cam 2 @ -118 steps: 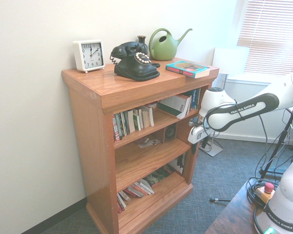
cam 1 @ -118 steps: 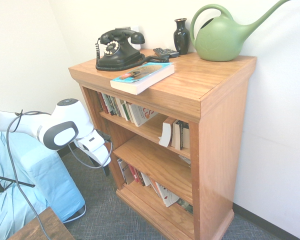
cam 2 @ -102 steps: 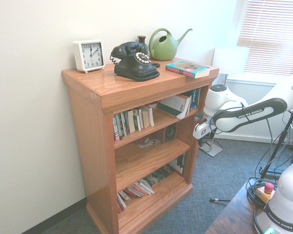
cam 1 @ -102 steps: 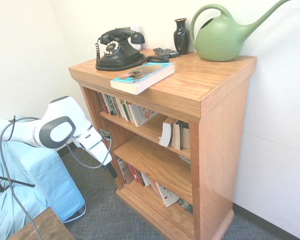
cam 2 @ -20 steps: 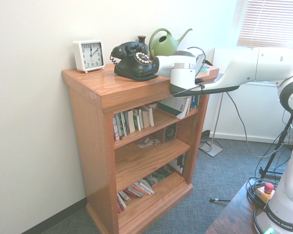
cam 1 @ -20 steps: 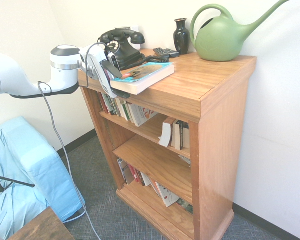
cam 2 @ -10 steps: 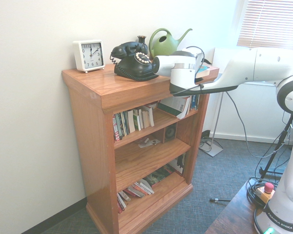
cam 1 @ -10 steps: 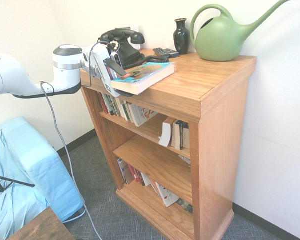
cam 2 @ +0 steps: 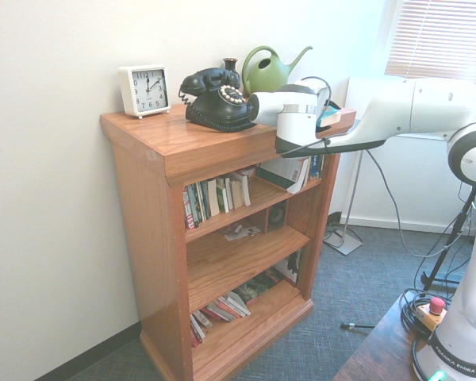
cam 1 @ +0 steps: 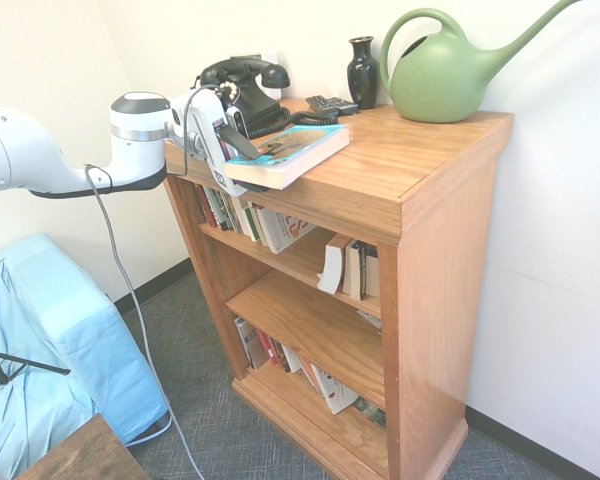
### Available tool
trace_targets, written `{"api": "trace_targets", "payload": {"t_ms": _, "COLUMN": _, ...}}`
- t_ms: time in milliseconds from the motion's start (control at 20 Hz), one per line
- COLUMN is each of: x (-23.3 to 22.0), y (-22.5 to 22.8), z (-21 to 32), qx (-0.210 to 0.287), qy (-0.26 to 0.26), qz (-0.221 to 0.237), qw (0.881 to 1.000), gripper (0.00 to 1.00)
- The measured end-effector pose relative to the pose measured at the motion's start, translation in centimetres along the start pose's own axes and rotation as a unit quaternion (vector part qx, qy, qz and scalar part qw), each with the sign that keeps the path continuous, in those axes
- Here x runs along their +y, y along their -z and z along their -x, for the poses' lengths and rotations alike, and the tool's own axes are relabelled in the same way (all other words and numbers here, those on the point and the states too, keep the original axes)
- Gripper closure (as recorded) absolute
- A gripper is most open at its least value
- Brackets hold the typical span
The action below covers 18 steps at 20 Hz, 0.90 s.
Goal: Shelf the books
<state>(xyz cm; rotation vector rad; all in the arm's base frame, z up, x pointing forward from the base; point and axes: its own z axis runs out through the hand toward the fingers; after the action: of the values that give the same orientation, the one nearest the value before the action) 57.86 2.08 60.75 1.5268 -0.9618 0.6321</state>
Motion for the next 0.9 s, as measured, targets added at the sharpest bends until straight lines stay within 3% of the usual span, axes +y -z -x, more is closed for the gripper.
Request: {"api": "trace_targets", "payload": {"t_ms": 900, "x": -0.6, "y": 0.1, "z": 0.8, "qx": 0.009, "qy": 0.007, "qz": -0.013, "qw": 1.0, "gripper": 1.0}}
